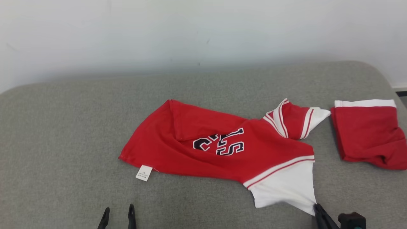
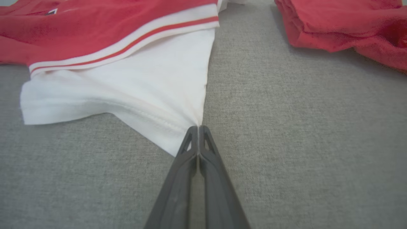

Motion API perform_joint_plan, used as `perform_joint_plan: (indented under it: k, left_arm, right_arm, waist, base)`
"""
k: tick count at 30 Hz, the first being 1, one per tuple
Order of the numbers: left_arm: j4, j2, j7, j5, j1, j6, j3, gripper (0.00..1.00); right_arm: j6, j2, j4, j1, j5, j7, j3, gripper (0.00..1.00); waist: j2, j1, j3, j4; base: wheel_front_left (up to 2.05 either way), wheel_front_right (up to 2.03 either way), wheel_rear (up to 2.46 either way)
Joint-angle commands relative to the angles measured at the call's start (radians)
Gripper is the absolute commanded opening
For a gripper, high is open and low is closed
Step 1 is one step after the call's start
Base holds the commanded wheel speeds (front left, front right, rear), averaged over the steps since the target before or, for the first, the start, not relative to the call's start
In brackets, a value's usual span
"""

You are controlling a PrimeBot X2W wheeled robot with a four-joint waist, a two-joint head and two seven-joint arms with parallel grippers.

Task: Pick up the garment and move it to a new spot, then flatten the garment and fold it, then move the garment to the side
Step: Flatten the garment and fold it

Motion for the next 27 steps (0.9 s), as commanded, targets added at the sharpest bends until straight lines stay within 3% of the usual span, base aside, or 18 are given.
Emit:
perform_joint_plan:
  k: [1, 7, 9, 10, 17, 27]
  left_arm:
    - [0.002, 0.000, -0.003, -0.002, 0.023, -0.006, 0.007, 1.00]
    - [-0.004, 0.000, -0.003, 0.007, 0.042, -0.007, 0.025, 1.00]
    - [-0.007, 0.000, -0.003, 0.012, 0.043, -0.007, 0.030, 1.00]
    - [-0.007, 0.000, -0.003, 0.014, 0.044, -0.008, 0.032, 1.00]
    - [-0.022, 0.000, -0.003, 0.026, 0.037, -0.001, 0.057, 1.00]
    - [-0.074, 0.000, -0.003, 0.085, 0.008, -0.017, 0.095, 1.00]
  right_arm:
    - [-0.002, -0.010, -0.003, 0.025, -0.003, 0.001, -0.004, 0.00]
    - [-0.002, -0.043, -0.022, 0.061, -0.002, 0.001, -0.041, 0.00]
    - [-0.002, -0.036, -0.046, 0.057, -0.008, 0.001, -0.067, 0.91]
    - [-0.002, -0.028, -0.061, 0.056, -0.015, 0.000, -0.073, 1.00]
    - [-0.002, 0.033, -0.219, 0.022, -0.060, 0.001, -0.081, 1.00]
    - [-0.002, 0.101, -0.334, -0.017, -0.073, 0.001, -0.036, 1.00]
  waist:
    - [-0.0001, -0.0001, -0.044, -0.024]
    - [-0.0001, -0.0001, -0.071, -0.043]
    - [-0.0001, -0.0001, -0.076, -0.044]
    - [-0.0001, -0.0001, -0.077, -0.043]
    - [-0.0001, -0.0001, -0.078, -0.031]
    - [-0.0001, -0.0001, -0.082, -0.003]
  base:
    - [0.00, 0.00, 0.00]
    - [0.00, 0.00, 0.00]
    - [0.00, 0.00, 0.00]
    - [0.00, 0.00, 0.00]
    - [0.00, 0.00, 0.00]
    - [0.00, 0.00, 0.00]
